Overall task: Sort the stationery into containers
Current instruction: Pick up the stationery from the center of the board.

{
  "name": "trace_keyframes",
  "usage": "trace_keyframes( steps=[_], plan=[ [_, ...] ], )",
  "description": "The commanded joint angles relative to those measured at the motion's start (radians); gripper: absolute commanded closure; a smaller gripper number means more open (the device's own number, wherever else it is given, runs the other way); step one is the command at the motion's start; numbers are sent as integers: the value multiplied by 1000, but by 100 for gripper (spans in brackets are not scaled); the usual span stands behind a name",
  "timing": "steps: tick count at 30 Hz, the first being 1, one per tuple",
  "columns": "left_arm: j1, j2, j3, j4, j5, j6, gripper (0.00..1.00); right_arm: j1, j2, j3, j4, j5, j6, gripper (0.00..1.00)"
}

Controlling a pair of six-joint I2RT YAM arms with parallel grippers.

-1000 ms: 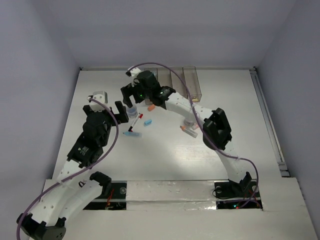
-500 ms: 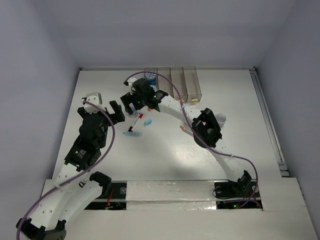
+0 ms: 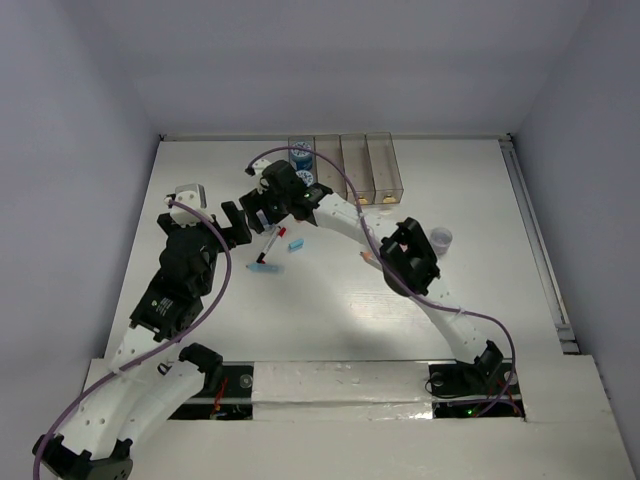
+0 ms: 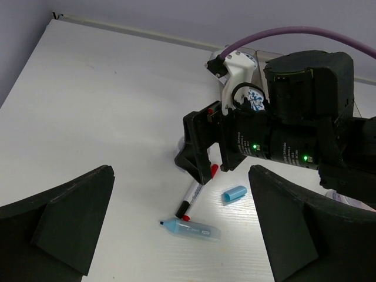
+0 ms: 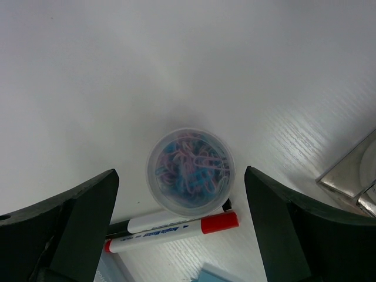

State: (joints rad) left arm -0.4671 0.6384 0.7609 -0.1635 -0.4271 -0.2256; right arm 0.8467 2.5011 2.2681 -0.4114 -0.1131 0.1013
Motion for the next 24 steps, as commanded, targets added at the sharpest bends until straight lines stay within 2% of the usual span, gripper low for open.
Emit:
trace_keyframes(
  steps=[1,7,8,11,14,20,23,24],
  plan=[
    [4,-5,8,38,4,6,1,9,25,51,22,-7,5,7],
    [4,-3,8,36,2,5,1,9,45,65,33,9,3,14],
    [4,-3,8,38,2,6,1,9,48,73,37,13,2,18],
    [4,-2,8,38,2,6,1,9,41,68,66,38,9,47],
    [4,1,9,38,2,6,1,9,-22,13,178,55,27,54],
    [4,4,8,41,7,8,1,-30,-169,7,318,182,5,58],
    [4,0,6,42,11,8,1,-153,-231,-13,319,211,47,58],
    [4,-2,6,42,13,9,1,-153,-243,-22,315,208,61,59]
  ],
)
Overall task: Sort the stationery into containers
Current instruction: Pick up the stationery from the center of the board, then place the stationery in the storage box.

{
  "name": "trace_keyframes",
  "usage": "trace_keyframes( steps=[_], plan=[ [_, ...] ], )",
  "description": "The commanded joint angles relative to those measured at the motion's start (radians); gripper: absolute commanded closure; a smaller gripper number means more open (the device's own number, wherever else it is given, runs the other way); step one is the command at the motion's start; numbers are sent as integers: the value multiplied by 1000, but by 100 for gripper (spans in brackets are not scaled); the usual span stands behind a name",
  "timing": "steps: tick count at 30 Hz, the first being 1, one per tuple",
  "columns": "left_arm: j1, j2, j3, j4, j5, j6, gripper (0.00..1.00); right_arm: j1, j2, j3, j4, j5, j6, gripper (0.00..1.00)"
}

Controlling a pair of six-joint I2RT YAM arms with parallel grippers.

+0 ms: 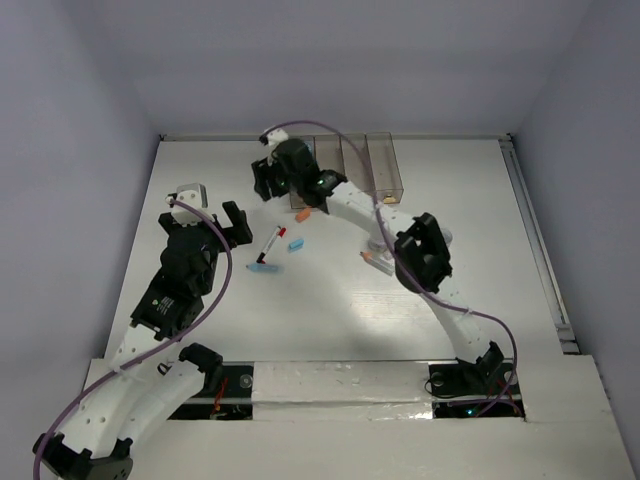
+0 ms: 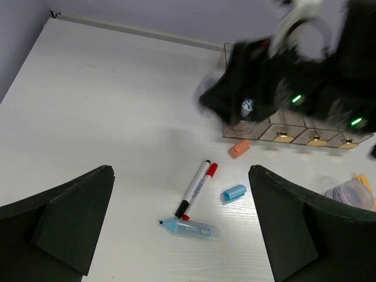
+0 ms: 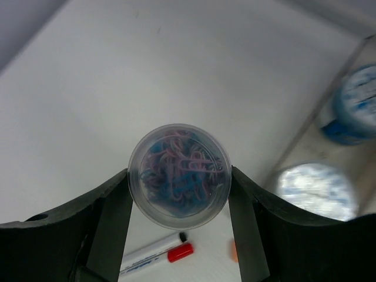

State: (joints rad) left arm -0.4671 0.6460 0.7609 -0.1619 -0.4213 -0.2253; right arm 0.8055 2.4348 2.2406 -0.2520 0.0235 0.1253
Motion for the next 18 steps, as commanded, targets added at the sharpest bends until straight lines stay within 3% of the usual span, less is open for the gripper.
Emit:
trace_keyframes(
  steps=[1,9,18],
  plan=[
    [4,-11,6,41,9,9,1,-170,-190,-24,152,61,51,59],
    [4,-14,3,48,32,11,1,-400,-281,-157,132,104,22,59],
    [4,-3,3,55,47,14,1,-485,-188,-15,-36,161,-90,58]
  ],
)
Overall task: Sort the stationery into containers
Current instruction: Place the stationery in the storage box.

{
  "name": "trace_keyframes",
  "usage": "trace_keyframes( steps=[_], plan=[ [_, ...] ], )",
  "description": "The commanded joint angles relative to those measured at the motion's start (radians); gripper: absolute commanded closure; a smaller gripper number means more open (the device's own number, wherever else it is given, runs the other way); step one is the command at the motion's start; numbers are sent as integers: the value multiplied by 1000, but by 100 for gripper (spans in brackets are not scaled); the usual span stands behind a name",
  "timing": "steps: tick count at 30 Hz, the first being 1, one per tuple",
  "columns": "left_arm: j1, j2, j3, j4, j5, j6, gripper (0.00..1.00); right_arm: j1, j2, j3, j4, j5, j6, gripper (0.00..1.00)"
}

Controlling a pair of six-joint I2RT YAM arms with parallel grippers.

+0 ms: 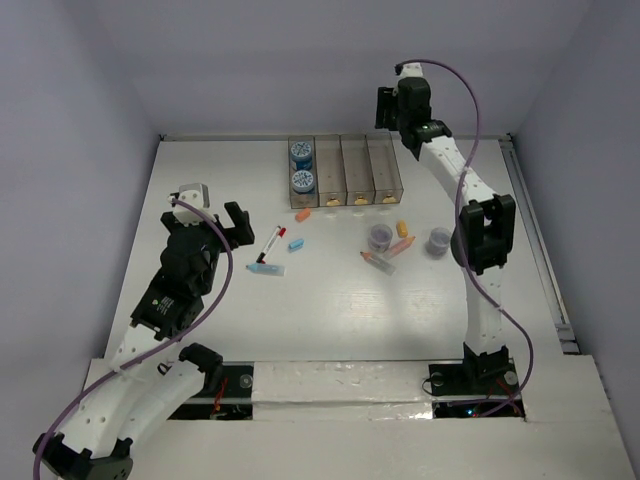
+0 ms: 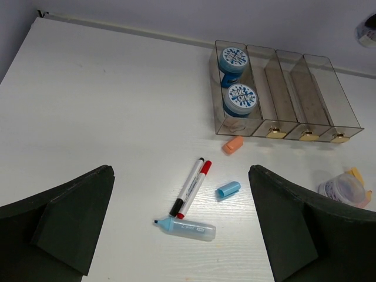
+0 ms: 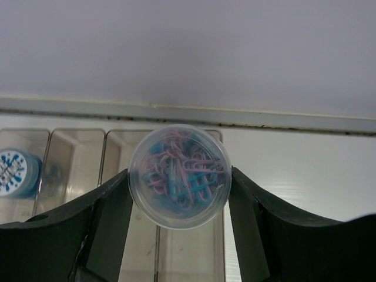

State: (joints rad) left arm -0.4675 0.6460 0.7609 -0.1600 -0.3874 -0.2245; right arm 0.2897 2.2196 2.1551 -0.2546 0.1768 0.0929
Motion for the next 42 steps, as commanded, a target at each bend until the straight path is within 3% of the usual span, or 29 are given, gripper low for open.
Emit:
trace_keyframes(
  steps=[1,17,22,26,29,32,36,40,42],
  plan=[
    [4,-3,3,53,15,13,1,19,34,75,-38,1,-55,58],
    [13,15,2,59,31,16,1,-20,173,123,-32,-103,-4,54],
    [13,20,2,59,32,17,1,-20,192,127,-26,-96,4,37],
    [23,21,2,60,36,17,1,-29,212,159,-31,-85,13,7],
    [23,21,2,60,38,16,1,-38,224,190,-41,-97,27,0],
    [23,21,0,62,39,17,1,-47,207,187,-44,-86,39,0],
    [23,20,2,62,47,17,1,-47,53,5,17,-1,71,0],
    [23,9,0,65,64,17,1,-47,-211,-460,69,98,191,0],
    [23,-3,-2,65,71,16,1,-47,-350,-608,57,150,255,0]
  ],
)
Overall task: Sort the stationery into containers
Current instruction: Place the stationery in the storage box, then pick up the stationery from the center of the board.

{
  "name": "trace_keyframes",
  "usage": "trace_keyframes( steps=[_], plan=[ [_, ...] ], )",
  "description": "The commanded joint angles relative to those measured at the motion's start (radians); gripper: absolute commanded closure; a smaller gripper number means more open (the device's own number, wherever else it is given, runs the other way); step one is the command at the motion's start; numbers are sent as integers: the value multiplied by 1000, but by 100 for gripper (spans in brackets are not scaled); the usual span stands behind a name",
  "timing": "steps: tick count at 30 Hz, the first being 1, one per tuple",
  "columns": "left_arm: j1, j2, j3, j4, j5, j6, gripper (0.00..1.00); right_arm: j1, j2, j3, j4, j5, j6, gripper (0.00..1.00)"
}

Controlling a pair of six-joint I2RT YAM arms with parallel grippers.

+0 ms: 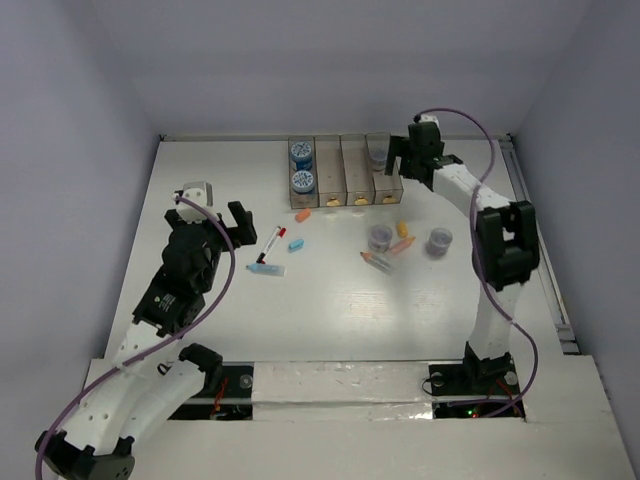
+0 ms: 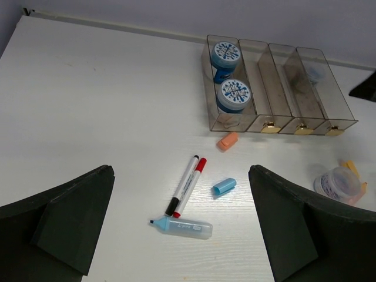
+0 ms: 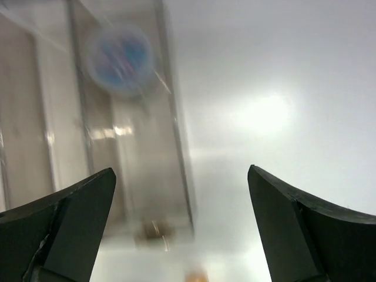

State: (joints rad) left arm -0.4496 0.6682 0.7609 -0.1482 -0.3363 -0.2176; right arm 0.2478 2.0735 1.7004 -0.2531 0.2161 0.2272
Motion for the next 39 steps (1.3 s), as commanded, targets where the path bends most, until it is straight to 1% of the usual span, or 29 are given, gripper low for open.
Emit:
trace_keyframes(
  steps=[1,2,3,5,8,12,15,19,22,26,27,29,30,32,33,35,39],
  plan=[
    [-4,-30,-2,53,19,11,1,-5,-245,-219,48,132,142,0],
    [-4,-35,-3,52,17,9,1,-5,-281,-333,26,158,156,0],
    [-27,-44,-3,52,19,11,1,-5,-341,-376,6,167,176,0],
    [-43,-53,-3,52,23,11,1,-5,-387,-457,-76,227,205,0],
    [-69,-84,-6,50,25,12,1,-5,-460,-542,-138,284,250,0],
    [-92,-136,-8,47,19,11,1,-5,-501,-600,-201,336,349,0],
    [-120,-163,-9,45,19,11,1,-5,-503,-625,-230,368,382,0],
    [-139,-183,-11,42,14,11,1,-15,-471,-662,-218,342,380,1],
    [-150,-183,-11,42,13,11,1,-15,-441,-667,-196,310,374,3],
    [-150,-180,-11,42,8,14,1,-24,-418,-654,-176,299,371,15],
    [-150,-177,-11,42,6,14,1,-24,-415,-653,-175,305,371,25],
    [-150,-174,-9,42,5,14,1,-24,-421,-653,-172,312,373,37],
    [-150,-170,-9,42,5,14,1,-24,-427,-654,-167,321,371,48],
    [-150,-165,-9,42,3,14,1,-24,-454,-651,-170,338,360,56],
    [-150,-160,-9,42,3,15,1,-24,-463,-645,-181,347,348,62],
    [-150,-154,-9,42,0,14,1,-24,-502,-604,-195,344,325,63],
    [-150,-131,-8,44,-3,18,1,-13,-536,-486,-195,258,236,62]
  ],
)
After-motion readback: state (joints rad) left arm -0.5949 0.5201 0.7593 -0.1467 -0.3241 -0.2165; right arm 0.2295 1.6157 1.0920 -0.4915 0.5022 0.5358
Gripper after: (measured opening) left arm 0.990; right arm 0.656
